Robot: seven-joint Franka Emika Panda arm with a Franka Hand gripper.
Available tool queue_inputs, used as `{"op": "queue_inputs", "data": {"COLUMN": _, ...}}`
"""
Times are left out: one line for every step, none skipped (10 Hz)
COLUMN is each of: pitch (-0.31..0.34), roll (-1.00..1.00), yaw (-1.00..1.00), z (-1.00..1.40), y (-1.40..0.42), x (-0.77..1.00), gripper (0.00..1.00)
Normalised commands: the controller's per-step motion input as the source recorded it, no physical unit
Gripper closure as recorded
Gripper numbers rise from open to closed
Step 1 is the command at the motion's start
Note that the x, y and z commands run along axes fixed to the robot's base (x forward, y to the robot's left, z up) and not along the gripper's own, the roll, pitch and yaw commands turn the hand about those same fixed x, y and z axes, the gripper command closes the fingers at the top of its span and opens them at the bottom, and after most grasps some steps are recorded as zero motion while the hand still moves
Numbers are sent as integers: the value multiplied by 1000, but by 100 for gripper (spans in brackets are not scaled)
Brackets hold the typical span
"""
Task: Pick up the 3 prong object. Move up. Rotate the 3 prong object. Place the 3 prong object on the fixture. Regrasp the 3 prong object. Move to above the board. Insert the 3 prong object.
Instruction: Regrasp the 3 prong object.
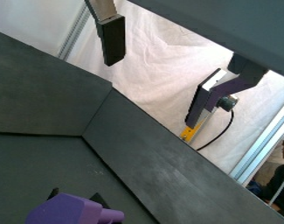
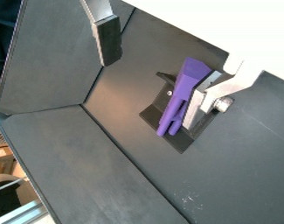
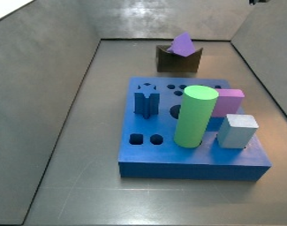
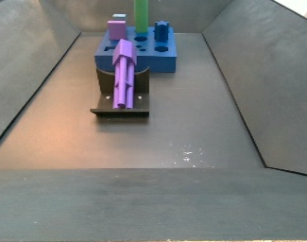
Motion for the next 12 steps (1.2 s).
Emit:
{"op": "queue_inputs", "data": {"pitch": 66, "roll": 135, "yaw": 96, "z": -27, "y": -50, "x": 342, "gripper": 0}}
{"op": "queue_inputs", "data": {"pitch": 66, "roll": 135, "yaw": 96, "z": -27, "y": -50, "x": 341, "gripper": 0}}
{"op": "queue_inputs", "data": {"pitch": 66, "roll": 135, "yaw": 96, "z": -27, "y": -50, "x": 341, "gripper": 0}}
{"op": "queue_inputs", "data": {"pitch": -8, "roll": 134, "yaw": 145, "z": -1000, "y": 40, "x": 118, "gripper": 0}}
{"op": "queue_inputs", "data": {"pitch": -10, "roll": 136, "yaw": 149, "z": -1000, "y": 41, "x": 119, "gripper": 0}}
{"op": "queue_inputs", "data": {"pitch": -28, "roll": 129, "yaw": 133, "z": -1000, "y": 33, "x": 123, "gripper": 0}}
{"op": "queue_inputs", "data": {"pitch": -29, "roll": 111, "yaw": 111, "z": -1000, "y": 28, "x": 124, "gripper": 0}}
{"op": "queue_inputs", "data": {"pitch": -30, "roll": 92, "yaw": 85, "z": -1000, "y": 21, "x": 125, "gripper": 0}}
{"op": "queue_inputs", "data": {"pitch": -36, "roll": 88, "yaw": 74, "z": -1000, "y": 18, "x": 127, "gripper": 0}}
{"op": "queue_inputs", "data": {"pitch": -40, "roll": 76, "yaw": 59, "z": -1000, "y": 12, "x": 132, "gripper": 0}}
{"op": "queue_inputs", "data": {"pitch": -40, "roll": 67, "yaw": 46, "z": -1000, "y": 8, "x": 139, "gripper": 0}}
{"op": "queue_inputs", "data": {"pitch": -30, "roll": 58, "yaw": 35, "z": -1000, "y": 4, "x": 149, "gripper": 0}}
